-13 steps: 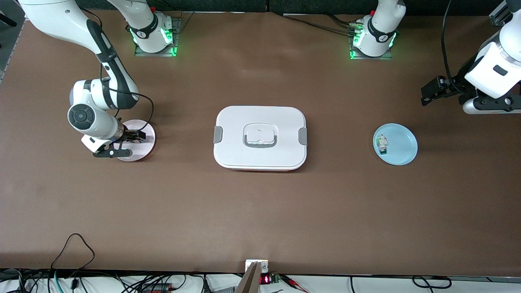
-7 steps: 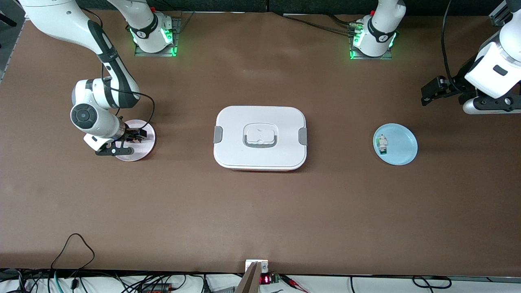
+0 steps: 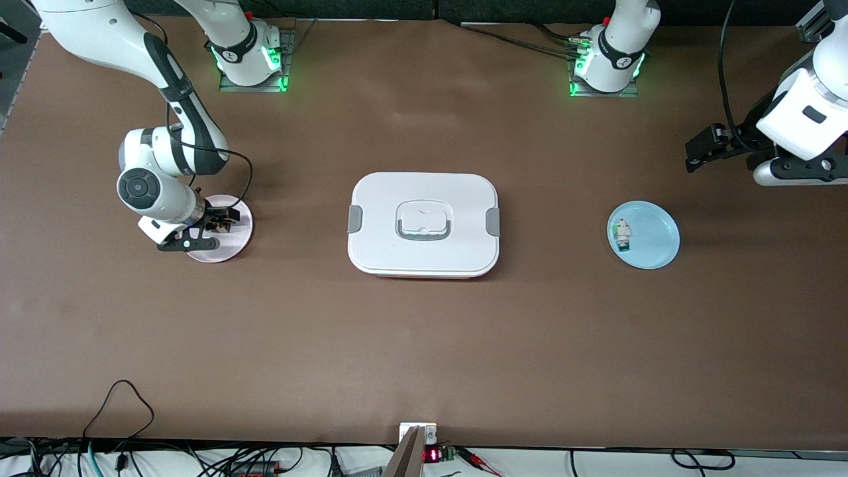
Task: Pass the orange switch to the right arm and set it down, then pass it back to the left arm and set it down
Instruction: 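Close the right gripper around the orange switch on the pink plate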
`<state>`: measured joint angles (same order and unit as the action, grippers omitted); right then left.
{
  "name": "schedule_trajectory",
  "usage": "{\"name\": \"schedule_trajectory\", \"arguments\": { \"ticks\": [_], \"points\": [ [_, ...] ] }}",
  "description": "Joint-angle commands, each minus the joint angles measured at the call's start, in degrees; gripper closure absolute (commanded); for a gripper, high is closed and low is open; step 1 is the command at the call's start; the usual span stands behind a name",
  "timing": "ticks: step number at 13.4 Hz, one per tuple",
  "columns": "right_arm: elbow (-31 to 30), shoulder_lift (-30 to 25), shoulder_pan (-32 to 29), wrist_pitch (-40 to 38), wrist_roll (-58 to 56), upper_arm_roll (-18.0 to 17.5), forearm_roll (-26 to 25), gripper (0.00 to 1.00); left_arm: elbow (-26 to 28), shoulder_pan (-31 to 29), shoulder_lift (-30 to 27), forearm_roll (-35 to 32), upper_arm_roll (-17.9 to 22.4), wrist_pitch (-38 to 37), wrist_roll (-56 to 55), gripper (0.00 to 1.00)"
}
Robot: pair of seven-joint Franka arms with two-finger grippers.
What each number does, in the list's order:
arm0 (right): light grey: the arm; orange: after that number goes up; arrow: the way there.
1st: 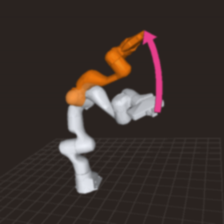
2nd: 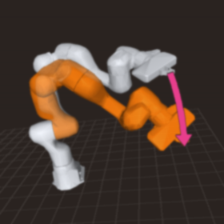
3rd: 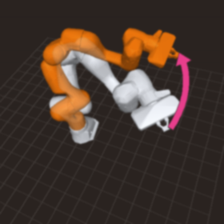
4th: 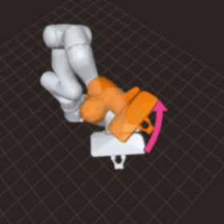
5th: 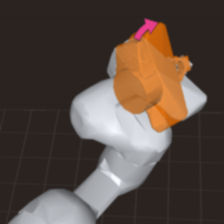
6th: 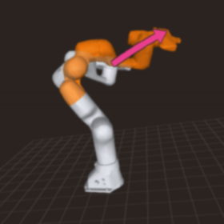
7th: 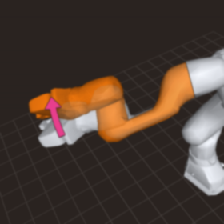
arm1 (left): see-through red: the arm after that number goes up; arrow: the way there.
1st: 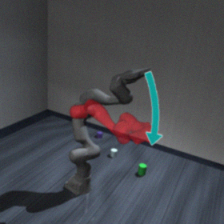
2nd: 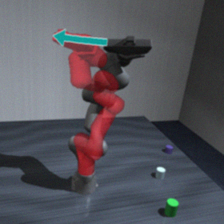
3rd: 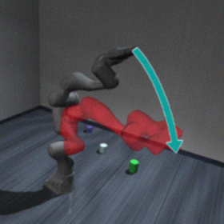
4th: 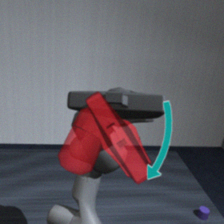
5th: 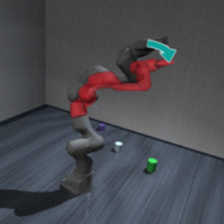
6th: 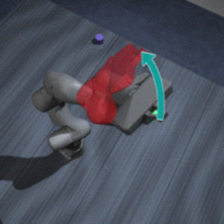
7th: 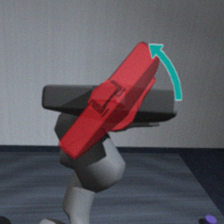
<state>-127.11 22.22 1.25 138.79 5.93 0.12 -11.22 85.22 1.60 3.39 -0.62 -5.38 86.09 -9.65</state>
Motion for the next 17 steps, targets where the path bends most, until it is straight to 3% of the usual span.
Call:
{"name": "schedule_trajectory", "arguments": {
  "ticks": [1,6,8,10,11,17],
  "points": [
    [-0.94,0.19,-1.6,2.27,-0.48,-0.39,-1.0,0.0,-0.85,-0.01,0.22,-0.78,0.02,-0.14,1.39,0.0],
    [-0.94,0.81,-1.61,3.06,-0.48,-0.39,-1.0,0.02,-1.11,-0.01,0.48,-0.78,0.02,-0.14,1.39,0.0],
    [-0.94,0.72,-1.52,2.8,-0.57,-0.47,-1.0,0.26,-1.11,-0.01,0.48,-0.78,0.02,-0.14,1.48,0.0],
    [-0.86,0.37,-1.43,2.36,-1.7,-0.65,-1.26,0.61,-1.11,-0.01,0.48,-0.78,0.02,-0.14,1.48,0.0],
    [-0.68,0.37,-1.43,2.36,-2.15,-0.74,-1.17,0.67,-1.11,-0.01,0.48,-0.78,0.02,-0.14,1.39,0.0],
    [-0.15,-2.25,-1.69,2.18,-1.8,-2.32,-0.38,0.7,-1.11,-0.1,0.48,-0.78,0.02,-0.14,1.39,0.0]
  ]
}}
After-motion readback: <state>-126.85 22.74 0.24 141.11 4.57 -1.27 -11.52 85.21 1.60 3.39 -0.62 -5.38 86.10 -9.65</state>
